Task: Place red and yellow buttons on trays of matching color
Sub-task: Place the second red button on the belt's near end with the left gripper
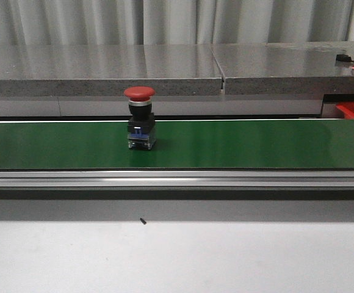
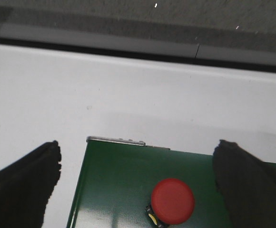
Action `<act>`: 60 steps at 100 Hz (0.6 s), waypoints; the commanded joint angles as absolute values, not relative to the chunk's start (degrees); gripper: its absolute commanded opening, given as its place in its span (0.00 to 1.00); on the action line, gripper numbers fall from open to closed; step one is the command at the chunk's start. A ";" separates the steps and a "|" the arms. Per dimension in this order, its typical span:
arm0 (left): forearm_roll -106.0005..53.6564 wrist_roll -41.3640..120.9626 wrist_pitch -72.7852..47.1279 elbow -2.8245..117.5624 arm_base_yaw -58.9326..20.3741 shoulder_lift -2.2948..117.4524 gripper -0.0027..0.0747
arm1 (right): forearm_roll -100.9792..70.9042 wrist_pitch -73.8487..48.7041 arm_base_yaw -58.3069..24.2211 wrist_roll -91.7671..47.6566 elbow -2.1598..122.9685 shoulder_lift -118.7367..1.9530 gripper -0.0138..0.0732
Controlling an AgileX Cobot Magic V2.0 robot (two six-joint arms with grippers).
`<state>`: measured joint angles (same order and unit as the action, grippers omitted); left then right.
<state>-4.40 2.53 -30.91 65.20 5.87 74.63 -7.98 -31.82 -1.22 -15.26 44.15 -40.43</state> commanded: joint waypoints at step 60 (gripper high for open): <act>-8.41 2.88 -27.86 36.56 -3.88 28.03 0.85 | -7.73 -28.06 -1.33 -15.65 45.57 -40.29 0.08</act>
<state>-6.62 2.99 -31.51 38.31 -3.38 33.02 -7.98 -31.82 -1.22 -15.26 44.15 -40.43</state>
